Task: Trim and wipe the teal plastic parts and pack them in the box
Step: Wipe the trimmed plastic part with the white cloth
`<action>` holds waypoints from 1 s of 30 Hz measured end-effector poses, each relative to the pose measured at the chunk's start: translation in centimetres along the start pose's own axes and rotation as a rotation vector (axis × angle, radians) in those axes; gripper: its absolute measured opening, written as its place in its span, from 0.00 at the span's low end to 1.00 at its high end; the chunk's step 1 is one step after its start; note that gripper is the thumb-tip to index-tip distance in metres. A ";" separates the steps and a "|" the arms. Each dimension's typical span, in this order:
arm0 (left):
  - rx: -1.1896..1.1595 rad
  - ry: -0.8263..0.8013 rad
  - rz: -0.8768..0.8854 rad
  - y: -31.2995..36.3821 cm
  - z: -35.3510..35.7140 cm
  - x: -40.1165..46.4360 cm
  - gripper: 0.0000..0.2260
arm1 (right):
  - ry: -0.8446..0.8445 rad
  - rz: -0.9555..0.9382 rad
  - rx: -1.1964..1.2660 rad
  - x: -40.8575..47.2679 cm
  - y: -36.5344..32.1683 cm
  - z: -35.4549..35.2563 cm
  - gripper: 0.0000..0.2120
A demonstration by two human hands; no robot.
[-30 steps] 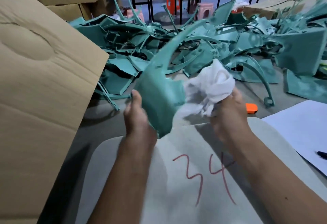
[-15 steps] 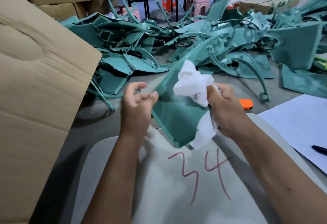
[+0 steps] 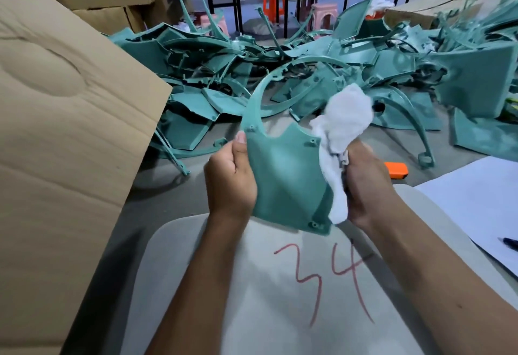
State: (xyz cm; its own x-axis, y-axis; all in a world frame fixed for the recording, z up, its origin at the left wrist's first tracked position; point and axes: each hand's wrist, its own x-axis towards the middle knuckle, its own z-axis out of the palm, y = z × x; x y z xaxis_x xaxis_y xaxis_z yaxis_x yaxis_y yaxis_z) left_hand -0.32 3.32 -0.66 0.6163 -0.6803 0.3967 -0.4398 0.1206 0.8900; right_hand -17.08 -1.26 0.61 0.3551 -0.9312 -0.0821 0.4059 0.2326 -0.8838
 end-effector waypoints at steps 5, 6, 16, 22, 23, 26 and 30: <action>0.373 0.154 0.132 -0.5 -0.3 0.1 0.20 | -0.106 -0.234 -0.363 -0.6 0.3 1.2 0.16; 0.400 0.169 0.128 -0.5 -0.4 0.1 0.21 | -0.155 -0.270 -0.359 -0.7 0.3 1.2 0.15; 0.192 0.337 -0.251 -0.8 0.0 0.7 0.24 | -0.317 -0.284 -0.293 -1.1 0.6 1.6 0.06; 0.073 0.517 -0.488 -2.4 -1.9 2.8 0.24 | -0.541 -0.130 -0.547 -1.1 0.1 0.0 0.06; 0.079 0.543 -0.498 -2.6 -2.1 2.9 0.24 | -0.519 -0.150 -0.591 -1.0 0.5 0.0 0.06; 0.134 0.581 -0.481 -2.2 -2.5 2.9 0.24 | -0.406 -0.217 -0.408 -1.2 1.8 1.2 0.12; 0.186 0.595 -0.288 -1.2 -1.9 1.9 0.21 | -0.332 -0.159 -0.303 -1.5 3.5 2.1 0.14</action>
State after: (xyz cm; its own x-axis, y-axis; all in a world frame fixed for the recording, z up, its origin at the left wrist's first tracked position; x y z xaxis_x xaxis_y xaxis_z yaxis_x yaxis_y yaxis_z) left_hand 2.62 3.30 -0.55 0.9562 -0.1470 0.2531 -0.2763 -0.1676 0.9464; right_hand -14.40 1.52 -1.39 0.5788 -0.7969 0.1731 0.2310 -0.0435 -0.9720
